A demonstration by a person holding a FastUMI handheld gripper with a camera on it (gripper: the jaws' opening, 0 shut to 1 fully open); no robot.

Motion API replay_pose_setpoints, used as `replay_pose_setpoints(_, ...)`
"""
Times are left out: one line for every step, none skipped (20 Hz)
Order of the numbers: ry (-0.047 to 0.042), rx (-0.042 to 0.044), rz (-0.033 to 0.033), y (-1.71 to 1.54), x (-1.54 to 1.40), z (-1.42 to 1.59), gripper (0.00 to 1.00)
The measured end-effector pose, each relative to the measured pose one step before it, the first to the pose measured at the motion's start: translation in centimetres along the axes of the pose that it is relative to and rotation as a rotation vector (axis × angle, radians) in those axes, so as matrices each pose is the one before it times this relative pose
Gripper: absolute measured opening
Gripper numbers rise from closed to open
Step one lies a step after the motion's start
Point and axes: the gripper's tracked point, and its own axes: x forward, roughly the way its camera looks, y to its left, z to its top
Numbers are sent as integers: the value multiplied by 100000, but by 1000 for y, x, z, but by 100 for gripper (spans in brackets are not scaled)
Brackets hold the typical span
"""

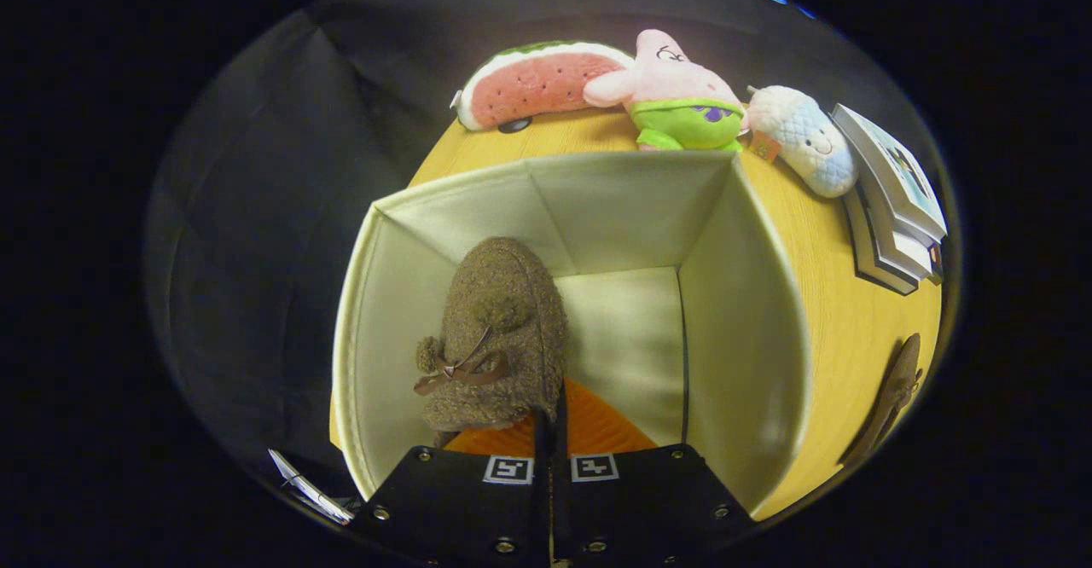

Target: Open the storage box then place both shoes into the box .Put the left shoe in first, then the right shoe, with the right side of both shoes facing outward in a uniform manner.

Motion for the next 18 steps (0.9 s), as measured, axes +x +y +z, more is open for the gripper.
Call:
replay_pose_setpoints(1281, -921, -1699, -112, 885, -296, 2)
replay_pose_setpoints(930, -699, -1768, -104, 547, -295, 2)
replay_pose_setpoints(385, -191, -1616, -4, 572, -325, 2)
replay_pose_setpoints(4, 158, -1041, -25, 452, -123, 2)
replay_pose_setpoints(443, -526, -1045, -28, 562, -202, 2)
replay_pose_setpoints(1339, -847, -814, -77, 347, -320, 2)
replay_pose_setpoints(1126, -667, 618, 227, 289, -212, 3)
replay_pose_setpoints(530, -1109, 424, 17, -132, -26, 5)
replay_pose_setpoints(-67, -1032, -216, -197, -91, 121, 11)
replay_pose_setpoints(-217, -217, 950, -95, -602, 105, 13)
replay_pose_setpoints(-816, 462, 324, -195, -587, 131, 22)
replay_pose_setpoints(-1265, 648, 1071, -171, -824, 226, 33)
replay_pose_setpoints(-1475, 945, 652, -291, -897, 115, 52)
replay_pose_setpoints(-1562, 1864, 1625, -68, -850, 25, 56)
replay_pose_setpoints(-1715, 1827, 1556, -12, -808, -23, 59)
replay_pose_setpoints(-1473, 1056, 1481, 25, -878, 15, 59)
replay_pose_setpoints(-2722, 1169, 2153, 216, -1081, 359, 61)
replay_pose_setpoints(-3598, -80, 1200, 88, -1016, 812, 62)
